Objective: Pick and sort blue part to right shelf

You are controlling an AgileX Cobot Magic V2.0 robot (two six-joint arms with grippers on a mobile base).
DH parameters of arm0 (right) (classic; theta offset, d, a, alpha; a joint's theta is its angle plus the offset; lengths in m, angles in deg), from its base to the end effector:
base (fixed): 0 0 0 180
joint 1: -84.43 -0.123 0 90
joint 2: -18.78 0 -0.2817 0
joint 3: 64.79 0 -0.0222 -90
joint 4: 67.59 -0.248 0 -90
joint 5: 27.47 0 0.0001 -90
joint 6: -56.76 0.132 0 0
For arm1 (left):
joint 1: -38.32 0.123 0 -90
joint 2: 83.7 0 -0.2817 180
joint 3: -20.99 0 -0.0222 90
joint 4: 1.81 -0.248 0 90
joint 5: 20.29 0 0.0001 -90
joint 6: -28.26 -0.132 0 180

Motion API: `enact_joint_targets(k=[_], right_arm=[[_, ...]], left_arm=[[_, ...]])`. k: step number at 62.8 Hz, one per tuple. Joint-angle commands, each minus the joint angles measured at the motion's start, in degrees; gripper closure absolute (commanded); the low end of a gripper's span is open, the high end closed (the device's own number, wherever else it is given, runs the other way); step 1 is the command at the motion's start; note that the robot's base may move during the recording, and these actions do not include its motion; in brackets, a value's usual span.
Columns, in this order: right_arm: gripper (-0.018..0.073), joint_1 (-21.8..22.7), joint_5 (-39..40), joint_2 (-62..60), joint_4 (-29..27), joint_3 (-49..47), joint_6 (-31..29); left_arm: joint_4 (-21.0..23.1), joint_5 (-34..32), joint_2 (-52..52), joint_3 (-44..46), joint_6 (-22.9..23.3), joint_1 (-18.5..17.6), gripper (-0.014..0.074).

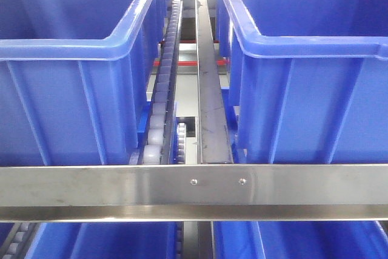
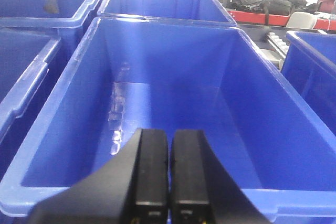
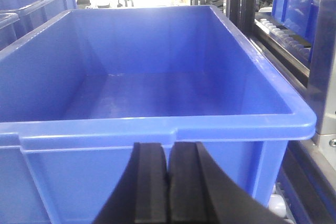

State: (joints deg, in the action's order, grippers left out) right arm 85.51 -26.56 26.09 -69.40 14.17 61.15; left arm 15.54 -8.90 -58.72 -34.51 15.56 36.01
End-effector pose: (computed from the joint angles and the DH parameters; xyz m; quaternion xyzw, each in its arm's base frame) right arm 0.0982 -0.0019 0.2077 0.0432 0.6765 0.0327 0.7344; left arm 0.1169 -0.0125 0.3016 0.0080 0.7154 -0.0615 0.6959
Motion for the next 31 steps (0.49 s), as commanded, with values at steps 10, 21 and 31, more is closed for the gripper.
enact_joint_targets(k=[10, 21, 31], right_arm=[[0.0504, 0.4, 5.4, -1.3, 0.6, -1.3, 0.3], [0.0504, 0.4, 5.4, -1.3, 0.6, -1.3, 0.3], [0.0504, 0.4, 5.4, -1.3, 0.6, -1.3, 0.3]], left_arm=[[0.8, -4.5, 0.4, 1.8, 0.4, -0.1, 0.0473], [0.8, -4.5, 0.4, 1.8, 0.4, -0.1, 0.0473], [-0.3, -4.6, 0.3, 1.1, 0.4, 0.1, 0.0473]])
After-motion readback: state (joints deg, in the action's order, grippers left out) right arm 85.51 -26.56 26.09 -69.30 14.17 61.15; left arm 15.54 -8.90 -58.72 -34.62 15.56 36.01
